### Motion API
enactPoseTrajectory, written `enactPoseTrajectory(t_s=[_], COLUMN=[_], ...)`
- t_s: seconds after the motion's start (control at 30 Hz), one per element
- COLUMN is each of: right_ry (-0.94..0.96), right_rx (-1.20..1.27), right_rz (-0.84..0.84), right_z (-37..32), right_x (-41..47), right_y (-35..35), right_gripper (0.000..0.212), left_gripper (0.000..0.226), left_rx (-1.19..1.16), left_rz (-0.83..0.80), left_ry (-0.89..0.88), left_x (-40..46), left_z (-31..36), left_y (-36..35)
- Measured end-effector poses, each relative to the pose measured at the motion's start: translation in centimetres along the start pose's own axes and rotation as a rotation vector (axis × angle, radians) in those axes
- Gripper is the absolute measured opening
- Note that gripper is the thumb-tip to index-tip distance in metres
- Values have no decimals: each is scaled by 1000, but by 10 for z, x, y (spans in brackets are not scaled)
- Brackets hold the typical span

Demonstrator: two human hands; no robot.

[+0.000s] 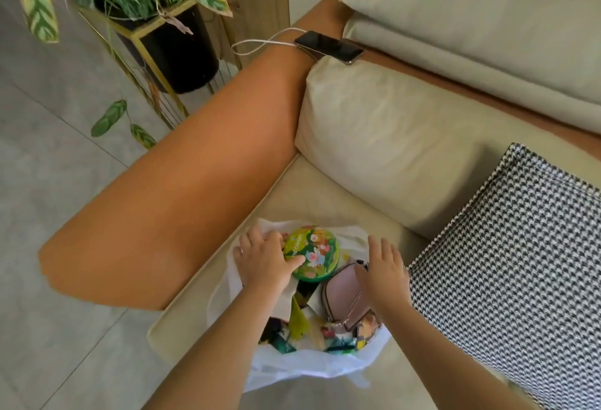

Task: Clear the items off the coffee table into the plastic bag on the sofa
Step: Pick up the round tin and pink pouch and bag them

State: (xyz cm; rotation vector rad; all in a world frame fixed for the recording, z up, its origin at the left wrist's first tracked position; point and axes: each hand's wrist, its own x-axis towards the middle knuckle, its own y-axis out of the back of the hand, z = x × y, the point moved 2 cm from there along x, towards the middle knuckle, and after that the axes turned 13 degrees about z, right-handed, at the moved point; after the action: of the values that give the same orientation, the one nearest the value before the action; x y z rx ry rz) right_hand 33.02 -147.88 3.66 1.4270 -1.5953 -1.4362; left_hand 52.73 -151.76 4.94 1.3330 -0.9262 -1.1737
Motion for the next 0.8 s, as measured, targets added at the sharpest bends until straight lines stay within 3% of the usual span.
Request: enactPoseTrajectory(t_s=[0.13, 0.3, 0.4, 0.5, 0.63, 0.7, 0.8], right_ry=[-119, -86, -34, -9, 5, 34, 7], right_rx=[25, 131, 116, 120, 211, 218, 257], right_rz=[-85, 35, 70, 104, 185, 191, 190], right_z=[-2, -6, -9, -12, -22, -29, -31], right_x=[19, 22, 18, 18, 28, 22, 8], right_y=[-11, 0, 10, 24, 49, 54, 53], right_gripper=[68, 24, 18, 19, 18, 17, 24], left_gripper=[96, 118, 122, 98, 44, 31, 31], left_rx=[-39, 64, 43, 28, -314, -310, -250], left_rz=[-39, -90, -161, 11, 238, 263, 269], left_ry=[-9, -59, 25, 65, 279, 198, 40], left_x=[8, 9, 10, 14, 29, 22, 2], left_z=[-2, -6, -9, -7, -9, -12, -18], left_y=[-4, -2, -2, 6, 26, 28, 24])
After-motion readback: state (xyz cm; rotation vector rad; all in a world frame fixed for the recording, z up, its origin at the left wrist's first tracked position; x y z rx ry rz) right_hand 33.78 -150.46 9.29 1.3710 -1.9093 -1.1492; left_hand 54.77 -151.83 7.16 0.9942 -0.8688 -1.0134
